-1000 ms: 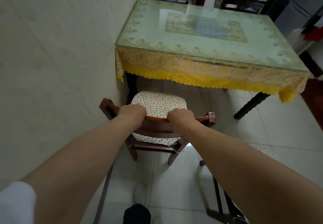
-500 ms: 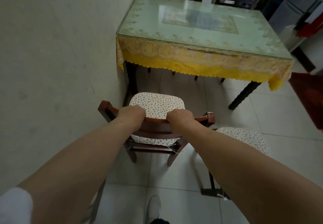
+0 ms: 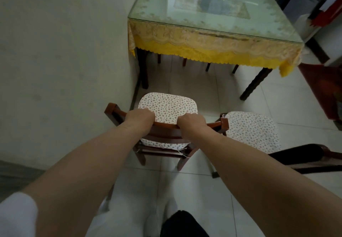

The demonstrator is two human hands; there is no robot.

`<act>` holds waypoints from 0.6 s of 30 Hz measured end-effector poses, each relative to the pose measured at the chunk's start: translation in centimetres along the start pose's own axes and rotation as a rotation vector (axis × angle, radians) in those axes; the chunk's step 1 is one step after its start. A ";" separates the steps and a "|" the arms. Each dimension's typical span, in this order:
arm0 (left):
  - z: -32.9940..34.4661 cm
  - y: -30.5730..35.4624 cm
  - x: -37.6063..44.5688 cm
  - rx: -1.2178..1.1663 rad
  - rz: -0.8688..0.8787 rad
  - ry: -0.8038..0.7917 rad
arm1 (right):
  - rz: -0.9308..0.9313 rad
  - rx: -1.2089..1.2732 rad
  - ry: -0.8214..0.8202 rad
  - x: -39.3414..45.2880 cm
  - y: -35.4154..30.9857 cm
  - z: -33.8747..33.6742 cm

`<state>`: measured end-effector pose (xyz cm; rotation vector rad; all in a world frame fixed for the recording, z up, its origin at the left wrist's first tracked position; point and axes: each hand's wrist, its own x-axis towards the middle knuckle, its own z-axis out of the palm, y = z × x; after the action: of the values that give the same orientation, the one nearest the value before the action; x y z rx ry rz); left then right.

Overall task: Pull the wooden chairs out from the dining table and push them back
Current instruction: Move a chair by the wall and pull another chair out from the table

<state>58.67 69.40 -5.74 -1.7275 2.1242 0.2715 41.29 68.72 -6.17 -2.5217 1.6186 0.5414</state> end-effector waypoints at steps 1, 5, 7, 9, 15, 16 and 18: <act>0.3 0.2 -0.8 0.001 -0.004 0.000 | -0.003 -0.003 0.000 -0.7 -0.4 0.2; 1.7 1.1 -3.6 -0.008 -0.027 -0.023 | -0.027 0.007 -0.028 -3.4 -1.5 1.2; 2.2 1.7 -5.2 -0.012 -0.037 -0.024 | -0.039 0.014 -0.021 -4.9 -2.0 1.7; 2.7 2.4 -6.6 -0.019 -0.043 -0.027 | -0.052 0.023 -0.017 -6.2 -2.4 2.2; 4.8 4.5 -10.1 -0.008 -0.073 -0.019 | -0.063 0.011 -0.029 -10.0 -3.3 3.9; 5.3 4.7 -10.6 -0.003 -0.073 -0.019 | -0.061 0.012 -0.032 -10.5 -3.5 4.3; 5.8 5.1 -11.2 0.007 -0.069 -0.015 | -0.060 0.010 -0.028 -11.2 -3.8 4.6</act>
<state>56.55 82.81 -6.79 -1.7857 2.0477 0.2571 39.41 81.23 -7.03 -2.5339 1.5270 0.5582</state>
